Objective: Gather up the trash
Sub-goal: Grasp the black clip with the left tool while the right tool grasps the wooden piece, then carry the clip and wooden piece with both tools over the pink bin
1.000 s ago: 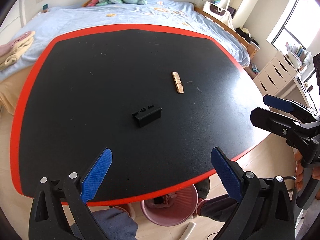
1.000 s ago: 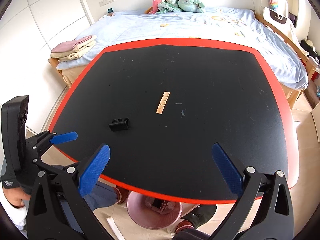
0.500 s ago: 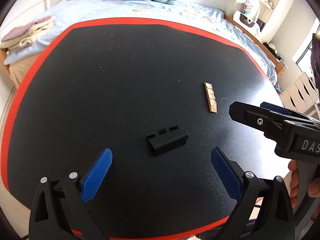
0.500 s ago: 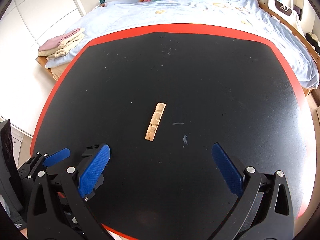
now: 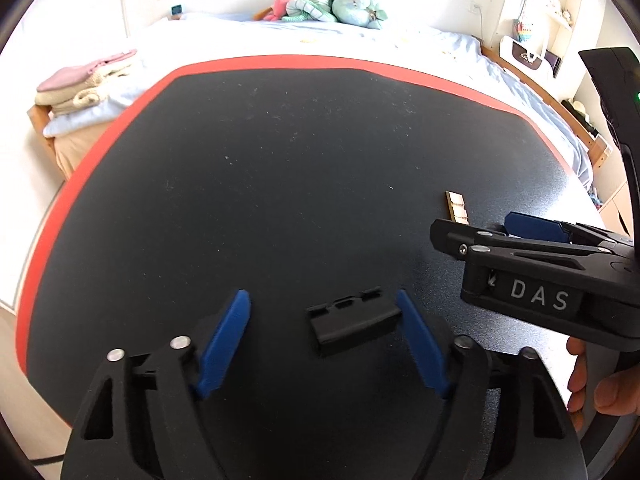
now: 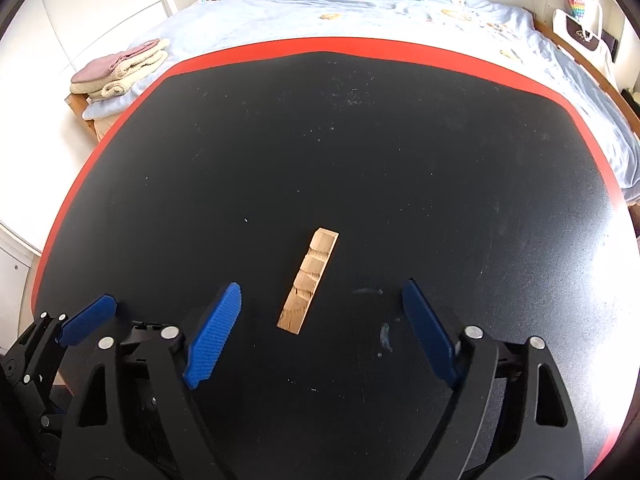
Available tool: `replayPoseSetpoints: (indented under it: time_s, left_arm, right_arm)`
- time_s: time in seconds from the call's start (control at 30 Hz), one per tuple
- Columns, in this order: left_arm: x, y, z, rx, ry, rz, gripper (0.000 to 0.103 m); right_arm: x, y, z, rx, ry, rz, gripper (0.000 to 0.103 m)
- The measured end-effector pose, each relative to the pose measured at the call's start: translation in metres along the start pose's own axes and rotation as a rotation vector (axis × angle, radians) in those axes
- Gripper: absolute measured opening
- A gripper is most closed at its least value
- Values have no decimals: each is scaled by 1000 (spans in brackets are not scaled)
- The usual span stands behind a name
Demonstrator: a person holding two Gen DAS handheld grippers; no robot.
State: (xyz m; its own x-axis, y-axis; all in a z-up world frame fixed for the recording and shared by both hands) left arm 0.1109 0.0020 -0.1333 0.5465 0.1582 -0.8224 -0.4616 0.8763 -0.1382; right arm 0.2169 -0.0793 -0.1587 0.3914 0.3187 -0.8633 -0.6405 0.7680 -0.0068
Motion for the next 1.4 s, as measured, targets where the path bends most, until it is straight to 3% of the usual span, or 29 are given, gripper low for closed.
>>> replayPoseSetpoints:
  time_s: [0.07,0.13,0.23,0.3,0.33,0.63,0.93,1.4]
  left_arm:
    - [-2,4,0,17,-5,10,51]
    - [-5,10,-1,29,-3,-4,45]
    - [-8,16,-1,43,4,-56,45]
    - [-6,18,2,49,11,-92,45]
    - [-5,18,4,54,15,-110,45]
    - [-8,19,7,79,42,-188,44]
    - [-32,12,7,136,32,-260,44]
    - [-102,-11,-16,284,14,-367,44]
  right_arm:
    - [-1,0,0,-16,-11,-19,61]
    - [-2,1,-1,-29,-18,-27,49]
    - [-4,3,-2,-46,-23,-35,34]
    - [-5,4,-2,-53,-24,-29,15]
    - [-5,3,-3,-52,-23,-29,11]
    - [-15,-6,-9,-34,-33,-4,11]
    - [-55,-10,-20,-13,-69,17,11]
    - [-149,-3,-86,-9,-118,38,11]
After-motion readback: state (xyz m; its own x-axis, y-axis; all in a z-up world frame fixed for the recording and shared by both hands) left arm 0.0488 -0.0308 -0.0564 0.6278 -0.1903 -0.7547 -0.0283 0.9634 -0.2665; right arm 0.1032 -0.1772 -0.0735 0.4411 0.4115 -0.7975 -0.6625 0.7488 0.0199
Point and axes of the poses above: each gripper's, at about its wrist camera, not at the fingertips, and x roughly the way its jaws point, y to its left, z to its top, the point moved 3 cm from there along x, roughly the way its jaws point, and after that the axes turned 6 degrees about -z, right-handed, at the moved point
